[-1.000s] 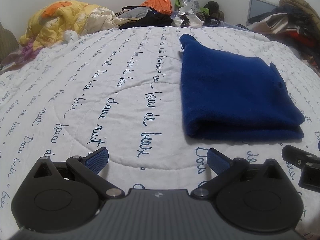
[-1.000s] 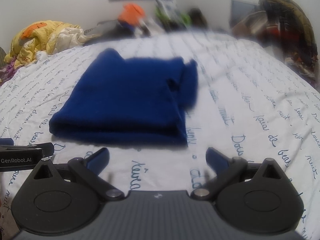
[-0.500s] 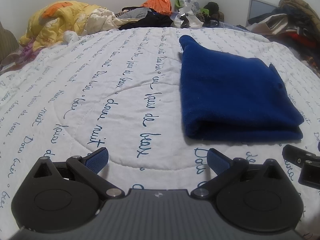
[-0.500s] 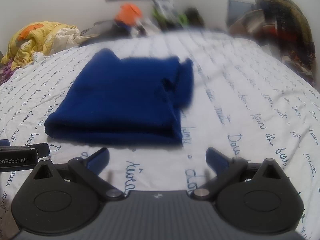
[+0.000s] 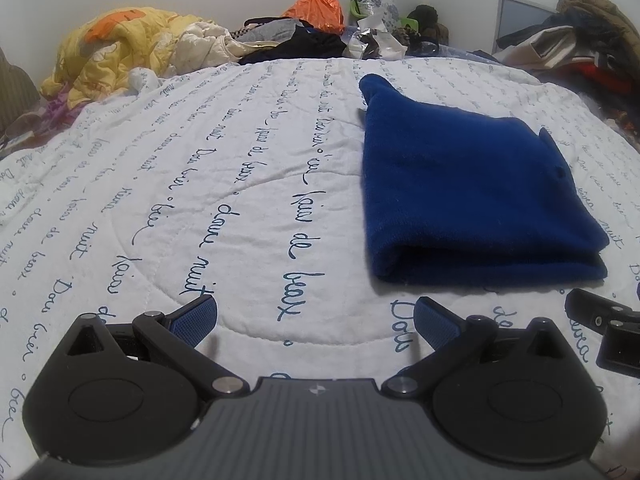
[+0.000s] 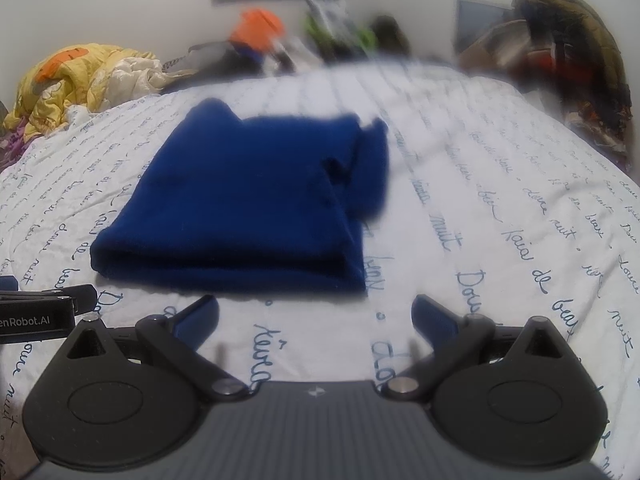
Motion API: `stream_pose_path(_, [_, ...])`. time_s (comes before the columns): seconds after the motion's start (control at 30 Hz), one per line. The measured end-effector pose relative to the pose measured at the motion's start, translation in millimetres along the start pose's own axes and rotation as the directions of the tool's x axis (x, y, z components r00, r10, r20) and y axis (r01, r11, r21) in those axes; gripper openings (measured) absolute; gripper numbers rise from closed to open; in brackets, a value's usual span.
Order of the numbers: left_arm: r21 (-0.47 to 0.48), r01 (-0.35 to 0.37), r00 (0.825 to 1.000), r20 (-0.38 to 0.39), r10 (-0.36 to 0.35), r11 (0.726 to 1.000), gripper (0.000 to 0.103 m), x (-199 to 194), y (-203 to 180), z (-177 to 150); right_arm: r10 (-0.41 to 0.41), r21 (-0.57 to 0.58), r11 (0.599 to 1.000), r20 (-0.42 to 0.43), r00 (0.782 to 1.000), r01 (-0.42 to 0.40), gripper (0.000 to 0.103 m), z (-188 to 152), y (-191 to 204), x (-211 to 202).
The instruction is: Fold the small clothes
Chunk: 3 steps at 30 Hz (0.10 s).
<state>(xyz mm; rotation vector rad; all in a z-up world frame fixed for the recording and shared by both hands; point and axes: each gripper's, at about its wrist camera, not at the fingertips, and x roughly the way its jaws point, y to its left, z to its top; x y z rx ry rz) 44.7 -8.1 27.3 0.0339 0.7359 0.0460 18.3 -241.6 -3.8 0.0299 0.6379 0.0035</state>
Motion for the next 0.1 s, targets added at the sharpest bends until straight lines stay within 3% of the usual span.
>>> stream_pose_path(0.1, [0.017, -0.013, 1.000, 0.017, 0.013, 1.000, 0.103, -1.3, -2.6, 0.0, 0.000, 0.001, 1.000, -0.001, 1.000, 0.000, 0.103, 0.2, 0.1, 0.3])
